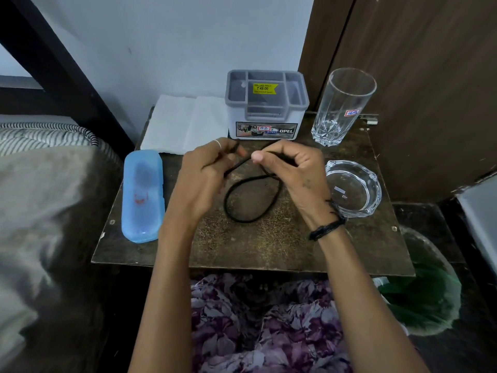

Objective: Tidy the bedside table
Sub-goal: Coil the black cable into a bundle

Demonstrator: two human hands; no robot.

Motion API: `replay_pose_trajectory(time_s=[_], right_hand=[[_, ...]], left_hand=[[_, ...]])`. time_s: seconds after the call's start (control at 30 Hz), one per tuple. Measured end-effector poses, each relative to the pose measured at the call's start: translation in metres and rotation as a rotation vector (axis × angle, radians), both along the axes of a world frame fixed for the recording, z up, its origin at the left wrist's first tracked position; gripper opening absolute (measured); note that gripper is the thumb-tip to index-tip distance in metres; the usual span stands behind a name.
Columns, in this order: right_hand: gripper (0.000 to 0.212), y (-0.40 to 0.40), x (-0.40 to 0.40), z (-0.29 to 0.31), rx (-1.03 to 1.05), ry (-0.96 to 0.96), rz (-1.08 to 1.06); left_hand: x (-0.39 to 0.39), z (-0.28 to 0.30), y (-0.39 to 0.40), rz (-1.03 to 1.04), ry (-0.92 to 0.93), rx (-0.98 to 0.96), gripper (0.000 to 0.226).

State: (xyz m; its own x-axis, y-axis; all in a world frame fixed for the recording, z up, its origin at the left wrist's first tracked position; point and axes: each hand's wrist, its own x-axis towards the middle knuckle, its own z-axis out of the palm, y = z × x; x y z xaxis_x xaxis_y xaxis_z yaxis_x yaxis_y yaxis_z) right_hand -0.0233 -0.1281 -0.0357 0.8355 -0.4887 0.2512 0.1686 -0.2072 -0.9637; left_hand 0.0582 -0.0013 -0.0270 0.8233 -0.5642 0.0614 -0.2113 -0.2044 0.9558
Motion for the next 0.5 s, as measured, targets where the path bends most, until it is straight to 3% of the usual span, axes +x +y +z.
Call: replay_pose_trajectory(time_s=[0.2,0.33,0.5], right_hand=[[0.013,-0.004,0.007,-0.002,0.106,-0.086,-0.174],[0.008,0.000,0.010,-0.005,0.066,-0.038,-0.168],[0.024,0.007,0.013,-0.013,-0.104,0.123,-0.095]], left_hand=[[-0.007,0.002,-0.007,-0.306,0.418,-0.272,0.026],[-0.013,0.000,-0.006,-0.429,0.733,-0.574,0.034],[-0.015,-0.002,-0.013,-0.280,0.694,-0.785,0.036]])
